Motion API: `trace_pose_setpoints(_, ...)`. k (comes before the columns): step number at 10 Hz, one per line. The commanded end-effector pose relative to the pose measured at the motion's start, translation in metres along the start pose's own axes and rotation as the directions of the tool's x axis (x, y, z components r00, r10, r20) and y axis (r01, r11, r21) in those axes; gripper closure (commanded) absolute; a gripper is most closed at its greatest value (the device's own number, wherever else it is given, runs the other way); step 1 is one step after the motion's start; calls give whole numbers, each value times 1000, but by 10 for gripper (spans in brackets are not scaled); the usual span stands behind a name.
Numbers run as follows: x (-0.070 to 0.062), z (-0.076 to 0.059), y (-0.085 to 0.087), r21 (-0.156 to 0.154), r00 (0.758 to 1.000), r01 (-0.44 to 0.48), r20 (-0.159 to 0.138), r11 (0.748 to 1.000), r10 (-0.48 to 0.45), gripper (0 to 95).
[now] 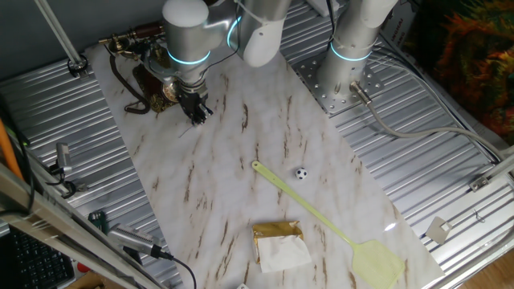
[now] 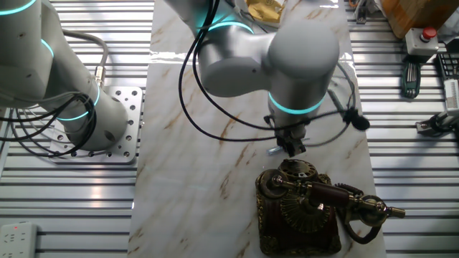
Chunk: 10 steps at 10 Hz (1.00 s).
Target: Dial a number on an old rotary phone
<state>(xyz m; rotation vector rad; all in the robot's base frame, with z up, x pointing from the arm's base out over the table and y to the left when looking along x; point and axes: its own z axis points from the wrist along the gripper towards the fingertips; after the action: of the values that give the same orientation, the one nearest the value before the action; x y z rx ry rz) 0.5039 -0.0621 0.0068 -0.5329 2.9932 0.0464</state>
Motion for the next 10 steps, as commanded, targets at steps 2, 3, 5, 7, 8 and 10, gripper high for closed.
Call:
trace_pose_setpoints(2,-2,8,3,114,998,58,-34,992,-54,950)
trace_pose_setpoints(3,-2,8,3,94,998,47,-38,994,-44,950)
trace_pose_setpoints(5,-2,-6,0,81,995,43,-97,996,-35,950)
trace_pose_setpoints(7,-4,-20,-1,63,994,33,-107,997,-26,950)
trace_pose_setpoints(8,-4,-20,-1,62,994,30,-109,998,-23,950)
trace_pose_setpoints(10,-4,-20,-1,63,994,25,-111,998,-17,950)
